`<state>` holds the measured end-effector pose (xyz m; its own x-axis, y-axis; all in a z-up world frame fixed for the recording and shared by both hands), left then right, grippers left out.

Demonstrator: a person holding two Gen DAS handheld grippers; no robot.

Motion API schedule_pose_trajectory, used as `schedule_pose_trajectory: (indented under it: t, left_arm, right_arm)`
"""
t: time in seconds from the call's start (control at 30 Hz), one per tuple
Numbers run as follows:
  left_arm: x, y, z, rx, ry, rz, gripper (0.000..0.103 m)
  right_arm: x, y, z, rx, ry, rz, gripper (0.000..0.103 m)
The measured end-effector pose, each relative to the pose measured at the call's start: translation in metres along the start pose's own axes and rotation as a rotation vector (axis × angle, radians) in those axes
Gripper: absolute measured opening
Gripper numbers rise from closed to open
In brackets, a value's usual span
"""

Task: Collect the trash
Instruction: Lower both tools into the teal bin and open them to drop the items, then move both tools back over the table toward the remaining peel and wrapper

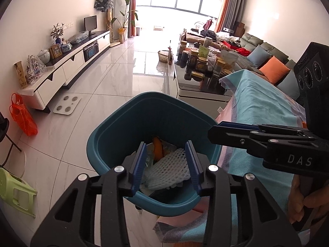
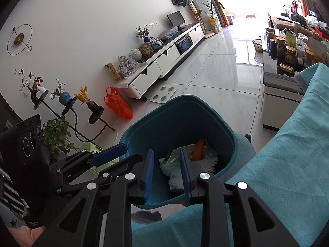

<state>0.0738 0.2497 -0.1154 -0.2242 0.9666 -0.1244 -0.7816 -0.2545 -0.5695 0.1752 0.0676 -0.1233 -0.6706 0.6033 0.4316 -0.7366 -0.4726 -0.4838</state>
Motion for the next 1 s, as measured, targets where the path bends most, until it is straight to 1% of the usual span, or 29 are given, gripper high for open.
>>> schedule_pose_trajectory:
  t: [0.07, 0.1, 0.13, 0.17, 0.23, 0.3, 0.43, 0.53, 0.77, 0.83, 0.93, 1.0]
  left_arm:
    - [-0.003, 0.002, 0.006, -0.012, 0.004, -0.009, 0.043]
    - [-0.005, 0.003, 0.009, -0.019, 0.005, -0.016, 0.047]
    - [-0.009, 0.004, 0.011, -0.025, 0.006, -0.024, 0.051]
    - [-0.011, 0.005, 0.014, -0.032, 0.007, -0.032, 0.052]
    - [-0.018, 0.007, 0.020, -0.044, 0.013, -0.052, 0.053]
    - [-0.023, 0.007, 0.025, -0.054, 0.025, -0.067, 0.058]
    - [-0.041, 0.008, 0.035, -0.075, 0.058, -0.105, 0.065]
    - [-0.059, 0.010, 0.040, -0.085, 0.098, -0.140, 0.066]
    - [-0.125, 0.015, 0.039, -0.084, 0.210, -0.271, 0.069]
    - [-0.148, 0.015, 0.037, -0.077, 0.244, -0.311, 0.069]
    - [-0.182, 0.016, 0.031, -0.053, 0.302, -0.356, 0.069]
    - [-0.205, 0.016, 0.024, -0.029, 0.335, -0.386, 0.069]
  right_arm:
    - [-0.002, 0.001, 0.006, -0.009, 0.006, 0.007, 0.026]
    - [-0.002, 0.003, 0.009, -0.016, 0.009, 0.011, 0.027]
    - [-0.002, 0.005, 0.013, -0.024, 0.012, 0.015, 0.032]
    - [-0.002, 0.007, 0.017, -0.031, 0.014, 0.018, 0.035]
    - [-0.003, 0.012, 0.025, -0.048, 0.017, 0.020, 0.035]
    - [-0.004, 0.018, 0.034, -0.063, 0.023, 0.022, 0.037]
    - [-0.010, 0.032, 0.057, -0.102, 0.043, 0.018, 0.044]
    - [-0.018, 0.046, 0.076, -0.137, 0.063, 0.004, 0.046]
    - [-0.045, 0.092, 0.132, -0.227, 0.158, -0.058, 0.048]
    - [-0.056, 0.107, 0.151, -0.255, 0.202, -0.090, 0.049]
    - [-0.074, 0.132, 0.176, -0.285, 0.275, -0.141, 0.051]
    - [-0.088, 0.151, 0.194, -0.306, 0.300, -0.189, 0.051]
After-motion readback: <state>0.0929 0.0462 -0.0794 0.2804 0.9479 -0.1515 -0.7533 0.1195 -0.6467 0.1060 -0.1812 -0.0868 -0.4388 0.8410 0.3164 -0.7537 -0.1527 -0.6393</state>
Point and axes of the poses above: each gripper's, at about its wrist camera, not at the fingertips, and z roughly against the way its jaws point, x to its left, y to its underside, the point moved 1 cm from there along -z, roughly the way its jaws point, and after that the axes turned 9 degrees about x, right-handed, at the moved point
